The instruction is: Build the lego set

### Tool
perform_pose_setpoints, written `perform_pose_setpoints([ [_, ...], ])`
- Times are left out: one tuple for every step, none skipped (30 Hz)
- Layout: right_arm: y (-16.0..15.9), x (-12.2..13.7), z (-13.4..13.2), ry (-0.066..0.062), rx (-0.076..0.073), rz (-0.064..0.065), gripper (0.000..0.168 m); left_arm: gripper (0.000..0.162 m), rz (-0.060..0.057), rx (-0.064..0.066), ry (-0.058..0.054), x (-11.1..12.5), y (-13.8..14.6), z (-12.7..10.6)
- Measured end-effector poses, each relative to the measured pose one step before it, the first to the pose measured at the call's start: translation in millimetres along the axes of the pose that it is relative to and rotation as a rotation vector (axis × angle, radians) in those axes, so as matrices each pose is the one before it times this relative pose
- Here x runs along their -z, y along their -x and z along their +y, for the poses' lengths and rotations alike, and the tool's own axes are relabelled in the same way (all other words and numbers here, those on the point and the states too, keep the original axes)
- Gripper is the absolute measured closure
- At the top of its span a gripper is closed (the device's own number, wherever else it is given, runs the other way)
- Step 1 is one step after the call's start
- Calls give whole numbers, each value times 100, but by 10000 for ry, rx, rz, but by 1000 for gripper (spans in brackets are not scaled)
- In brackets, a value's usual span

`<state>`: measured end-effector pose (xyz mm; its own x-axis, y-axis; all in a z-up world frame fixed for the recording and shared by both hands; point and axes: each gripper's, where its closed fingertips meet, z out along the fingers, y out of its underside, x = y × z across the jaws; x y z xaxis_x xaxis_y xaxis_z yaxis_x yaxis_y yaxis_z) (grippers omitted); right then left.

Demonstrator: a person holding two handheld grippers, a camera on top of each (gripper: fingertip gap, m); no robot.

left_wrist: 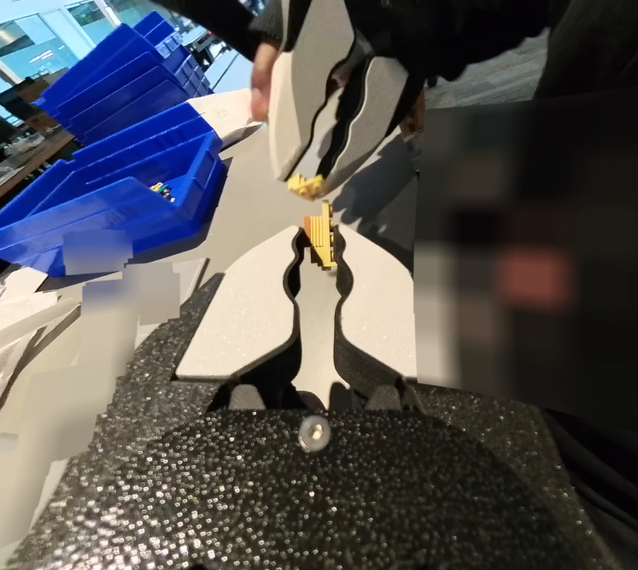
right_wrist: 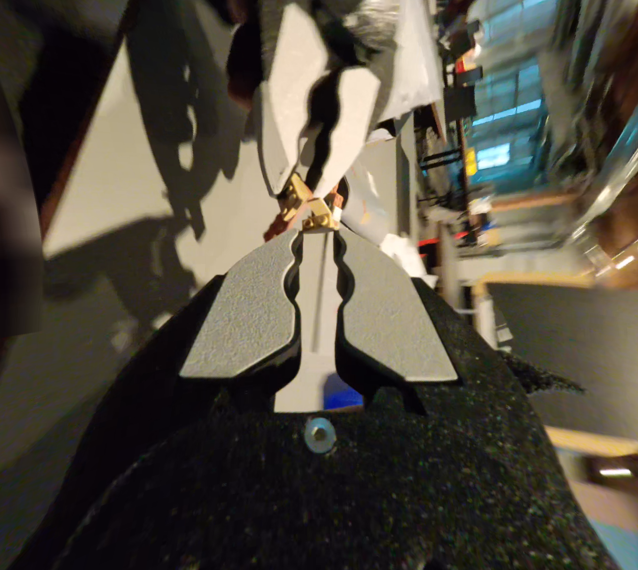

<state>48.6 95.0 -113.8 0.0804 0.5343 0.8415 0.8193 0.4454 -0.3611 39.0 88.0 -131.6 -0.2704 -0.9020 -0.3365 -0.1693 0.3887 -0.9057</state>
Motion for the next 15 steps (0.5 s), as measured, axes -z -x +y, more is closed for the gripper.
perform_pose_setpoints([
  [-97, 104, -54, -269, -855, 114, 152, 147, -63, 34, -34, 125, 178, -35],
  [-85, 53, -63, -254, -789, 149, 152, 147, -33, 66, -60, 69, 136, -72],
  [-83, -19, -62, -228, -694, 204, 152, 147, -11, 69, -55, 14, 85, -69],
  [-38, -56, -69, -215, -582, 226, 152, 147, 3, 59, -51, -46, 47, -47],
  [-13, -73, -92, -210, -466, 247, 152, 147, 23, 58, -25, -84, -27, -1],
  [-4, -93, -95, -193, -391, 254, 152, 147, 21, 37, -7, -95, -52, 34],
  [45, -97, -81, -172, -359, 222, 152, 147, 10, 16, 9, -76, -41, 40],
  [38, -81, -85, -169, -313, 198, 152, 147, -3, 4, 42, -73, -18, 76],
  [-5, -33, -85, -161, -254, 191, 152, 147, -30, -18, 86, -34, 27, 144],
  [-21, -19, -63, -131, -222, 160, 152, 147, -28, -13, 17, -4, 33, 35],
  [-75, 4, -66, -124, -215, 146, 152, 147, 17, 25, -32, 14, -17, -34],
  [-136, 20, -118, -148, -238, 149, 152, 147, 7, 27, -35, 24, -10, -59],
  [-153, 24, -131, -165, -303, 127, 152, 147, -20, -9, -9, 9, 3, -28],
  [-125, 34, -144, -191, -377, 96, 152, 147, -35, -36, 15, -8, 27, 0],
  [-86, 17, -134, -198, -424, 72, 152, 147, -42, -44, 15, -10, 34, -4],
])
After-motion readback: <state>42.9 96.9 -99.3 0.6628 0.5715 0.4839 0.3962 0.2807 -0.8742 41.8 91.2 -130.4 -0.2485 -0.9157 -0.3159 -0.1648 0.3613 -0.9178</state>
